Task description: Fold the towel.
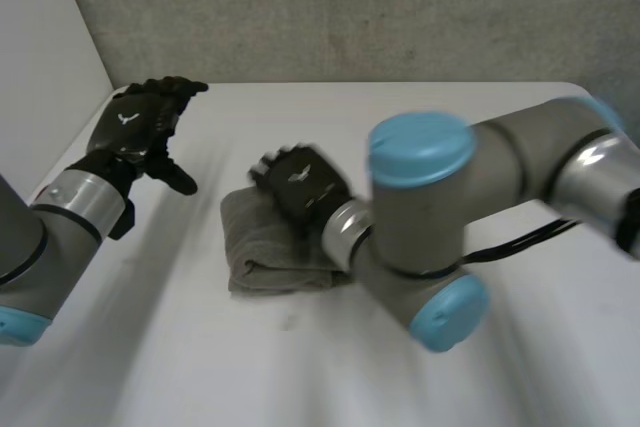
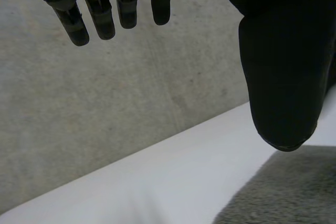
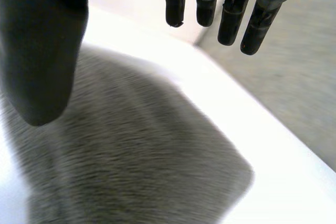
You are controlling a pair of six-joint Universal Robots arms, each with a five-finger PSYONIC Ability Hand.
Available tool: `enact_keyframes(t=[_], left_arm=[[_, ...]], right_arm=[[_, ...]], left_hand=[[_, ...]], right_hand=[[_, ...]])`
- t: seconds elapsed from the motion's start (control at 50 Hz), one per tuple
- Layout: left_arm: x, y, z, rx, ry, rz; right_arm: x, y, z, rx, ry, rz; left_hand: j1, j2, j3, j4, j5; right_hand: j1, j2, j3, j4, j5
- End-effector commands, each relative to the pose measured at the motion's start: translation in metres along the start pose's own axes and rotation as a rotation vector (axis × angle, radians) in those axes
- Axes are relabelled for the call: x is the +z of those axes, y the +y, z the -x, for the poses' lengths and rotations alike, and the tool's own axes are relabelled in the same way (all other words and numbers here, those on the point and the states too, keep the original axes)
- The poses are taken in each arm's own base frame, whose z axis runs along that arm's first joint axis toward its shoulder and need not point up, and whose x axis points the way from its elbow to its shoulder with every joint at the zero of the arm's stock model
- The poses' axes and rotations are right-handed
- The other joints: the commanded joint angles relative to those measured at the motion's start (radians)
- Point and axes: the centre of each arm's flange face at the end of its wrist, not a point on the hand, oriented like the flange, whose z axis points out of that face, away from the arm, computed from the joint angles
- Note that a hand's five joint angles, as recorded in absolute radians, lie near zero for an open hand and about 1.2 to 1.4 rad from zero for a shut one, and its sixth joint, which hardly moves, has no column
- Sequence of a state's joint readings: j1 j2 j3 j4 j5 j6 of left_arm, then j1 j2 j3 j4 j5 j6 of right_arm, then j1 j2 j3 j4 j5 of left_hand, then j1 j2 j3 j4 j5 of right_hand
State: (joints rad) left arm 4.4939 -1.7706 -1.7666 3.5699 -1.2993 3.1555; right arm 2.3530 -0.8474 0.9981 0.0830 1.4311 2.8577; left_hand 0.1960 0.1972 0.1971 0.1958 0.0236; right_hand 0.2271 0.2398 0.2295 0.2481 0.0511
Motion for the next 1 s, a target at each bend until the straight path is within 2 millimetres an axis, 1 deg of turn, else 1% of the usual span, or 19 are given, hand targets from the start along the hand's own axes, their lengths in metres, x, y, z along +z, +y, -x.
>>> enact_keyframes(t=[0.02,0.16,0.24,0.36,0.46,0.52,0.54,0.56,0.58,0.6,0.62,0.64,0.66,0.68,0.7,0.72,0.76,0.9,1.0], left_arm=[[0.003,0.019,-0.032,-0.021,0.062,0.092],[0.002,0.070,-0.038,-0.026,0.009,0.284],[0.001,0.085,-0.042,-0.025,0.019,0.329],[0.001,0.101,-0.050,0.061,0.051,0.369],[-0.001,0.105,-0.051,0.093,0.062,0.388],[-0.001,0.088,-0.055,0.097,0.072,0.355],[-0.001,0.069,-0.055,0.099,0.069,0.310],[-0.001,0.068,-0.055,0.099,0.069,0.309],[0.000,0.048,-0.054,0.105,0.061,0.257],[0.000,0.048,-0.054,0.105,0.061,0.256],[0.000,0.027,-0.051,0.109,0.047,0.200],[0.001,0.006,-0.048,0.114,0.034,0.140],[0.001,0.006,-0.048,0.114,0.034,0.139],[0.000,-0.012,-0.048,0.110,0.029,0.088],[-0.002,-0.034,-0.047,0.097,0.021,0.029],[-0.002,-0.034,-0.047,0.097,0.021,0.029],[-0.011,-0.077,-0.035,0.056,-0.031,-0.078],[-0.032,-0.116,0.002,-0.012,-0.158,-0.106],[-0.041,-0.114,0.001,-0.043,-0.159,-0.056]], right_arm=[[-0.007,0.001,-0.044,0.200,0.109,-0.032],[0.011,0.041,-0.040,0.233,0.084,0.118],[0.025,0.066,-0.035,0.251,0.061,0.221],[0.032,0.074,-0.033,0.257,0.046,0.268],[0.028,0.058,-0.036,0.252,0.048,0.247],[0.023,0.043,-0.039,0.246,0.053,0.216],[0.015,0.023,-0.044,0.238,0.066,0.168],[0.006,0.005,-0.050,0.231,0.084,0.127],[0.006,0.005,-0.050,0.231,0.084,0.126],[-0.003,-0.013,-0.055,0.221,0.101,0.074],[-0.011,-0.029,-0.061,0.211,0.127,0.020],[-0.011,-0.029,-0.061,0.211,0.128,0.019],[-0.022,-0.044,-0.071,0.203,0.175,-0.030],[-0.035,-0.057,-0.083,0.199,0.238,-0.070],[-0.035,-0.057,-0.083,0.199,0.238,-0.071],[-0.049,-0.066,-0.096,0.196,0.310,-0.096],[-0.064,-0.074,-0.109,0.195,0.392,-0.119],[-0.133,-0.088,-0.154,0.159,0.674,-0.174],[-0.154,-0.085,-0.157,0.108,0.708,-0.149]], left_hand=[[0.044,0.043,0.043,0.044,0.042],[0.041,0.040,0.040,0.041,0.039],[0.038,0.037,0.037,0.038,0.036],[0.032,0.031,0.031,0.032,0.030],[0.023,0.022,0.022,0.024,0.021],[0.015,0.013,0.014,0.015,0.012],[0.006,0.005,0.005,0.006,0.004],[0.006,0.005,0.005,0.006,0.004],[0.003,0.002,0.002,0.003,0.001],[0.003,0.002,0.002,0.003,0.001],[0.003,0.002,0.002,0.003,0.001],[0.000,-0.001,-0.001,0.000,-0.002],[0.000,-0.001,-0.001,0.000,-0.002],[0.000,-0.001,-0.001,0.000,-0.002],[-0.003,-0.004,-0.004,-0.003,-0.005],[-0.003,-0.004,-0.004,-0.003,-0.005],[-0.003,-0.004,-0.004,-0.003,-0.005],[-0.018,-0.019,-0.019,-0.018,-0.020],[-0.018,-0.019,-0.019,-0.018,-0.020]], right_hand=[[-0.053,-0.065,-0.055,-0.074,-0.051],[-0.053,-0.065,-0.055,-0.074,-0.051],[-0.053,-0.065,-0.055,-0.074,-0.051],[-0.053,-0.065,-0.055,-0.074,-0.051],[-0.053,-0.065,-0.055,-0.074,-0.051],[-0.053,-0.065,-0.055,-0.074,-0.051],[-0.053,-0.065,-0.055,-0.074,-0.051],[-0.053,-0.065,-0.055,-0.074,-0.051],[-0.053,-0.065,-0.055,-0.074,-0.051],[-0.053,-0.065,-0.055,-0.074,-0.051],[-0.053,-0.065,-0.055,-0.074,-0.051],[-0.053,-0.065,-0.055,-0.074,-0.051],[-0.053,-0.065,-0.055,-0.074,-0.051],[-0.053,-0.065,-0.055,-0.074,-0.051],[-0.053,-0.065,-0.055,-0.074,-0.051],[-0.053,-0.065,-0.055,-0.074,-0.051],[-0.053,-0.065,-0.055,-0.074,-0.051],[-0.053,-0.065,-0.055,-0.074,-0.051],[-0.053,-0.065,-0.055,-0.074,-0.051]])
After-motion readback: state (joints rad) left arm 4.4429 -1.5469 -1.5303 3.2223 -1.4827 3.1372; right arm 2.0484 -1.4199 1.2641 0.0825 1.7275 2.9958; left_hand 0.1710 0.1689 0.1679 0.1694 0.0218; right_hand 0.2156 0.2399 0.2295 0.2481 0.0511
